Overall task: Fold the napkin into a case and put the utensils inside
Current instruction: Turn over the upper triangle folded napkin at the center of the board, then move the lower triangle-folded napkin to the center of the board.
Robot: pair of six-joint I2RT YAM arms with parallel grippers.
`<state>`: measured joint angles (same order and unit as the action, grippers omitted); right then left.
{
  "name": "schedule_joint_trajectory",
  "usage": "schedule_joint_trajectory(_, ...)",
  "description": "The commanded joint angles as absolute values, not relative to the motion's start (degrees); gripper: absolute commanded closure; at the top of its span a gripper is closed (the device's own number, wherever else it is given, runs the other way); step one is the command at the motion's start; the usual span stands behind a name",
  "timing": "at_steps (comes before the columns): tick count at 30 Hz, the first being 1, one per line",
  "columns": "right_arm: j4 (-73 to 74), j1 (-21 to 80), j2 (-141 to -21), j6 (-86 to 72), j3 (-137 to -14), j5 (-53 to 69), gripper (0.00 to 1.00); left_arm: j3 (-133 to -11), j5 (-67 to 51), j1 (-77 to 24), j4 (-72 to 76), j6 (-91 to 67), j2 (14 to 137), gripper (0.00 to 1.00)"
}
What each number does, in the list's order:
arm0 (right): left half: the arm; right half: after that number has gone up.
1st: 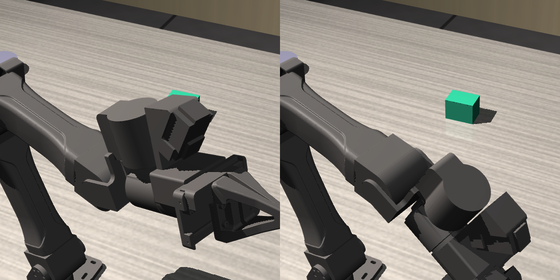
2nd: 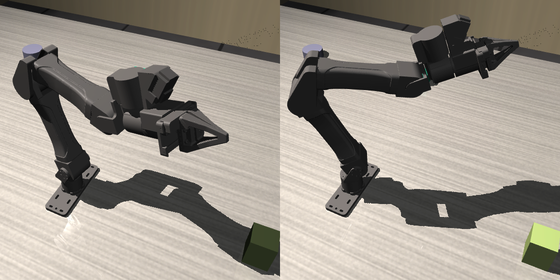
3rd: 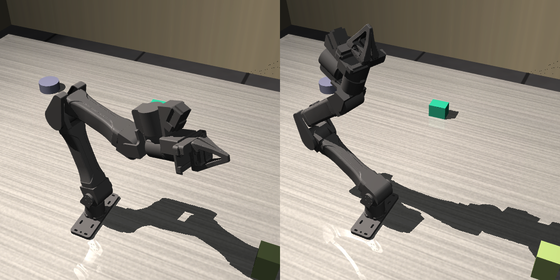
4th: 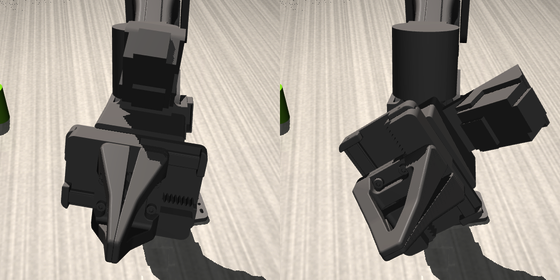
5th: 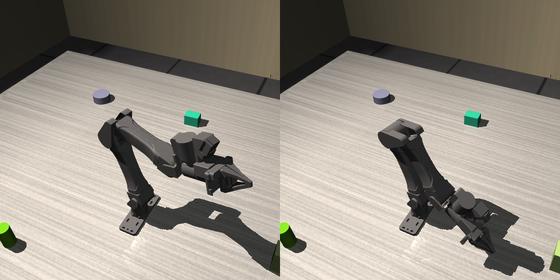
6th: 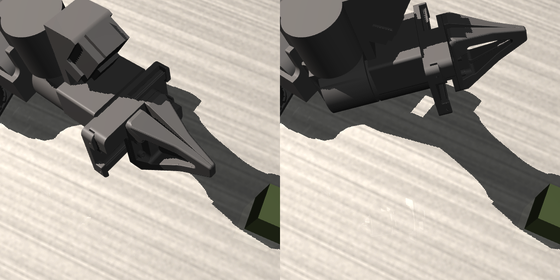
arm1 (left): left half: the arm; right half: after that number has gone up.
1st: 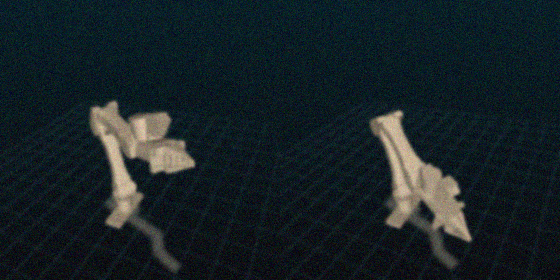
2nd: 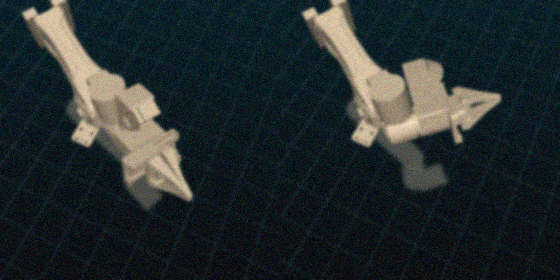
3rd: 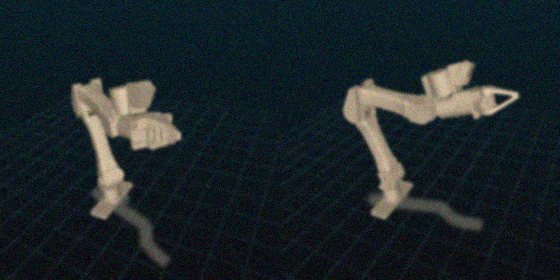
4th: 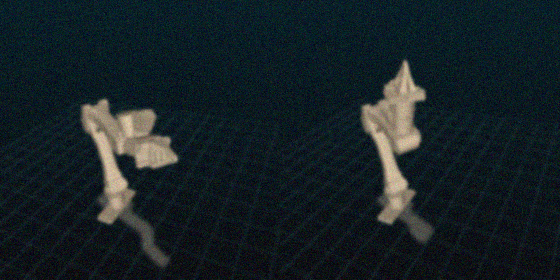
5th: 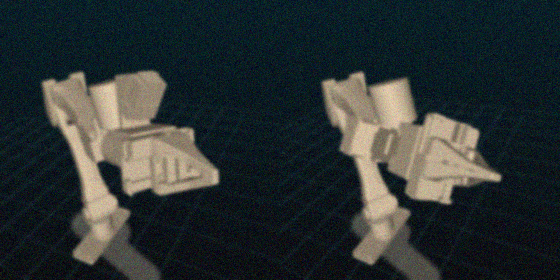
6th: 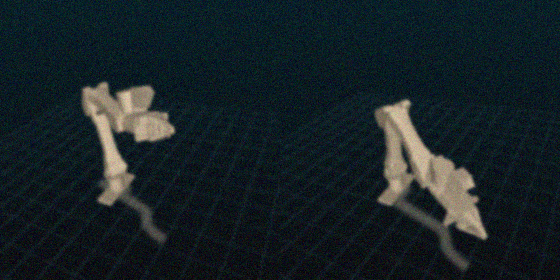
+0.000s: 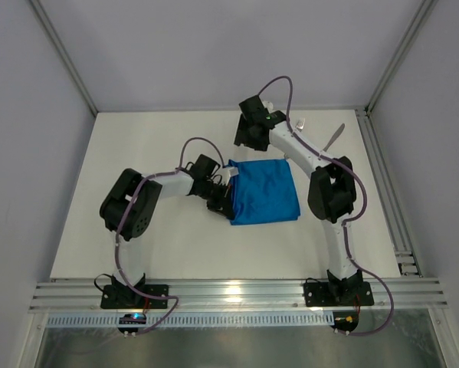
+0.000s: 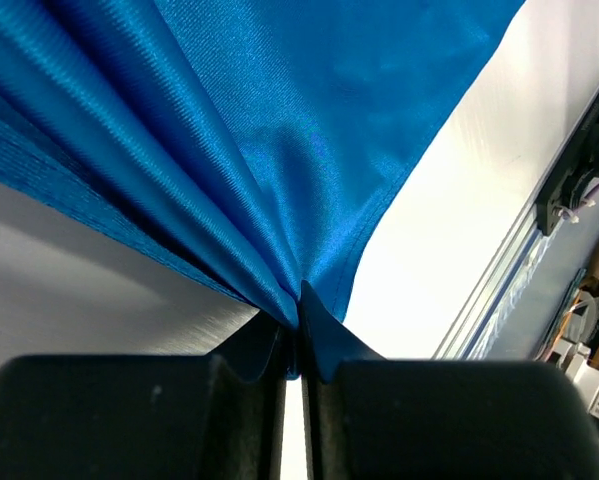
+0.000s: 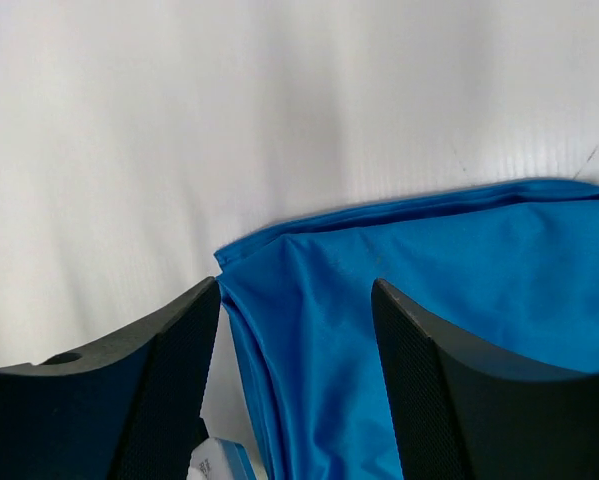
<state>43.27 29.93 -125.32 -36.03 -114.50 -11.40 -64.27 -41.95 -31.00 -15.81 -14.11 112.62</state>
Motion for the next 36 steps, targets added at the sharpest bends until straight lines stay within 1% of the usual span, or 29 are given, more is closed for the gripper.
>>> schedule_joint_trajectory(1, 42.19, 29.01, -119.10, -34.19, -112.87, -12.13, 0.34, -64.42, -37.27, -30.76, -18.46, -11.16, 110.22, 0.92)
schedule_joint_trajectory(4, 38.86, 28.65, -113.40, -34.36, -102.95, -13.18, 0.34, -64.34, -35.87, -30.76, -18.90, -10.55, 108.73, 0.84)
schedule_joint_trajectory(5, 37.89, 28.74, -111.81, -34.63, -99.87, -13.18, 0.35, -64.34, -35.77, -30.76, -19.07, -10.37, 108.46, 0.79)
schedule_joint_trajectory(6, 35.79, 28.65, -109.01, -34.80, -94.45, -13.10, 0.36, -64.34, -35.60, -30.76, -19.51, -10.46, 108.20, 0.76)
schedule_joint_trajectory(7, 34.90, 28.65, -107.68, -35.07, -91.96, -12.92, 0.36, -64.34, -35.51, -30.76, -19.77, -10.37, 107.85, 0.72)
schedule_joint_trajectory(8, 34.02, 28.74, -106.45, -35.68, -89.58, -12.83, 0.36, -64.42, -35.42, -30.76, -19.95, -10.37, 107.32, 0.64)
schedule_joint_trajectory(9, 32.36, 28.65, -105.30, -35.94, -85.30, -12.75, 0.38, -64.42, -35.33, -30.67, -20.47, -10.37, 106.88, 0.61)
schedule_joint_trajectory(11, 31.21, 28.65, -102.31, -36.47, -81.93, -12.39, 0.40, -64.51, -34.72, -30.67, -21.44, -9.76, 105.39, 0.52)
schedule_joint_trajectory(13, 29.80, 28.74, -99.86, -36.65, -78.23, -12.30, 0.44, -64.69, -33.67, -30.67, -23.19, -8.97, 104.16, 0.48)
schedule_joint_trajectory(14, 29.45, 28.65, -99.32, -36.74, -76.66, -12.30, 0.45, -64.95, -33.05, -30.67, -23.99, -8.01, 102.93, 0.44)
schedule_joint_trajectory(15, 29.44, 28.74, -98.79, -36.65, -76.12, -12.39, 0.46, -65.30, -31.74, -30.59, -24.78, -7.48, 102.31, 0.41)
schedule_joint_trajectory(17, 29.53, 28.57, -97.30, -36.39, -75.15, -12.22, 0.47, -65.65, -30.50, -30.32, -27.15, -6.60, 101.17, 0.34)
schedule_joint_trajectory(20, 30.06, 27.95, -94.67, -35.86, -73.22, -12.57, 0.47, -65.57, -28.30, -29.36, -29.09, -4.92, 99.15, 0.30)
schedule_joint_trajectory(25, 29.88, 25.41, -88.61, -35.77, -65.93, -13.01, 0.47, -66.26, -24.88, -28.56, -27.78, -3.95, 98.61, 0.33)
schedule_joint_trajectory(28, 29.45, 23.30, -84.56, -36.12, -59.87, -13.45, 0.47, -69.24, -25.75, -28.83, -26.63, -5.79, 100.80, 0.45)
schedule_joint_trajectory(29, 28.75, 22.86, -83.77, -36.12, -57.16, -13.10, 0.47, -69.87, -25.93, -29.00, -26.46, -6.15, 101.25, 0.54)
schedule_joint_trajectory(31, 28.21, 21.71, -82.01, -36.21, -54.77, -12.39, 0.47, -70.92, -26.45, -30.05, -26.98, -6.33, 102.47, 0.61)
schedule_joint_trajectory(36, 26.64, 20.57, -79.81, -36.30, -49.05, -12.22, 0.47, -68.91, -24.35, -34.71, -28.99, -3.08, 101.60, 0.62)
